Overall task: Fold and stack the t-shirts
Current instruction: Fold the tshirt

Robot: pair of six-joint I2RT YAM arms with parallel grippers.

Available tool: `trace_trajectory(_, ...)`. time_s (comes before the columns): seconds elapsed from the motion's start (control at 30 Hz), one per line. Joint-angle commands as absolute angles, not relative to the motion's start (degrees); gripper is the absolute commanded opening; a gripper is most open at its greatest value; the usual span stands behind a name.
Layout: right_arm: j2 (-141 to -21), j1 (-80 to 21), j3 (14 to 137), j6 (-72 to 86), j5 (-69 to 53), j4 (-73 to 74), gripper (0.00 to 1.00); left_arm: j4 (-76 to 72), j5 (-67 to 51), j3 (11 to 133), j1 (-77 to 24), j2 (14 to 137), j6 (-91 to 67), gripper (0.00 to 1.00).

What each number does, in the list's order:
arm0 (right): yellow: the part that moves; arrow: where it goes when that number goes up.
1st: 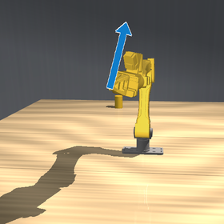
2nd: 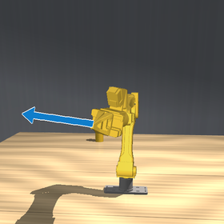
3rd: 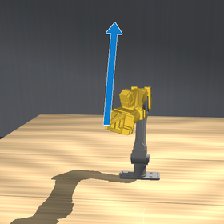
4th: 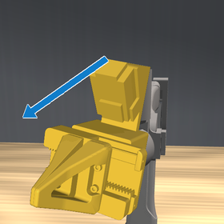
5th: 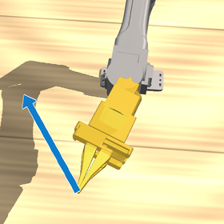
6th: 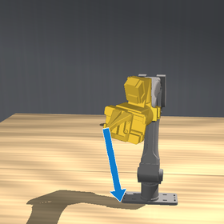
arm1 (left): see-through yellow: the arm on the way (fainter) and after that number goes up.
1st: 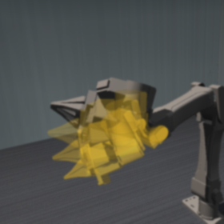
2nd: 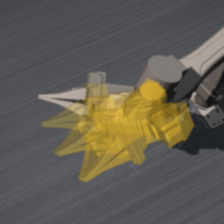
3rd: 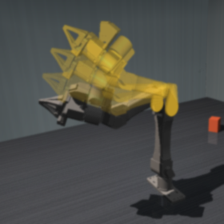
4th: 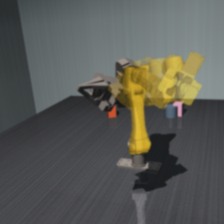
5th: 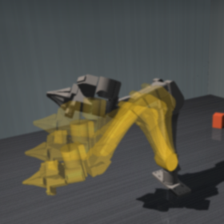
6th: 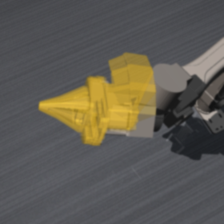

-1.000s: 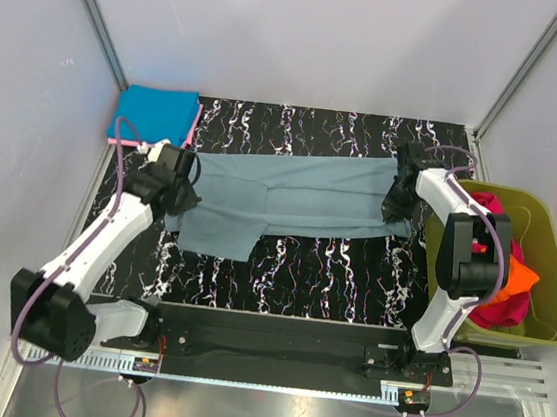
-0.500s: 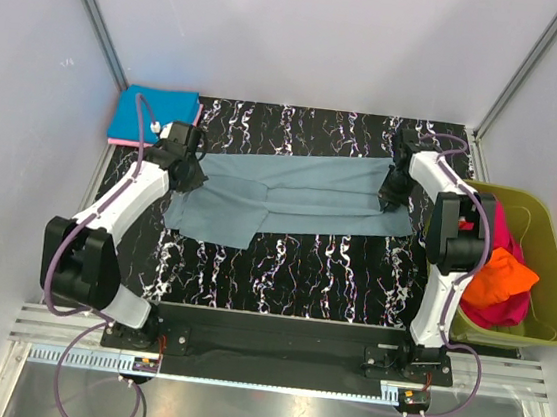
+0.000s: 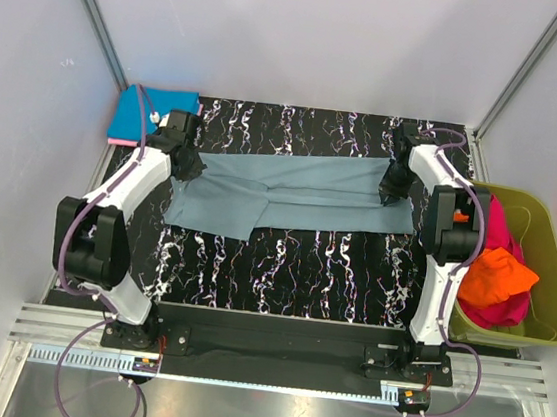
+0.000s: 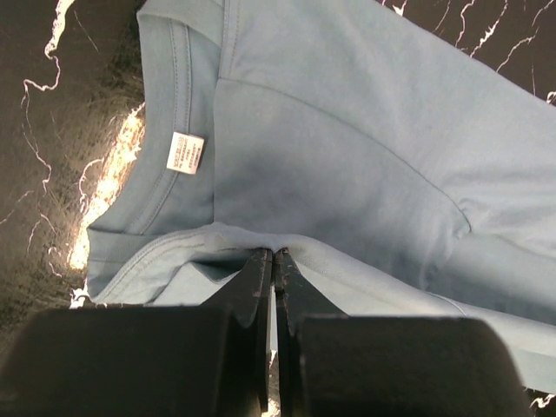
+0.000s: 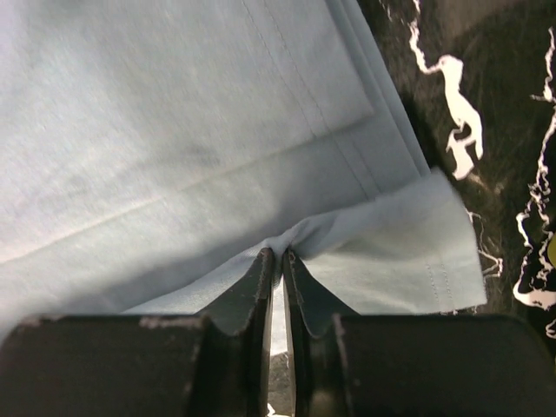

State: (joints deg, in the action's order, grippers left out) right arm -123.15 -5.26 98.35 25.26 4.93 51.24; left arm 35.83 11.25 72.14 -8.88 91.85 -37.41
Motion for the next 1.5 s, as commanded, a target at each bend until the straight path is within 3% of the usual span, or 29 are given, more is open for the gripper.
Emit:
trace_trajectory(0.0,-124.71,-4.48,101.86,24.08,5.71,52.21,0.15,33.31,11.51,75.32,-7.74,93.07,-35.77,0.00)
trace_trajectory(1.07,-128.58,-4.22,107.22,24.08,4.83,53.09,0.18,33.13,12.74,75.50,-4.40,97.12,-36.83,0.00)
trace_trajectory(1.47,-129.64,-4.04,113.37,23.91,4.92,54.58,0.29,32.87,13.09,76.11,-3.25,99.58,-37.27,0.00)
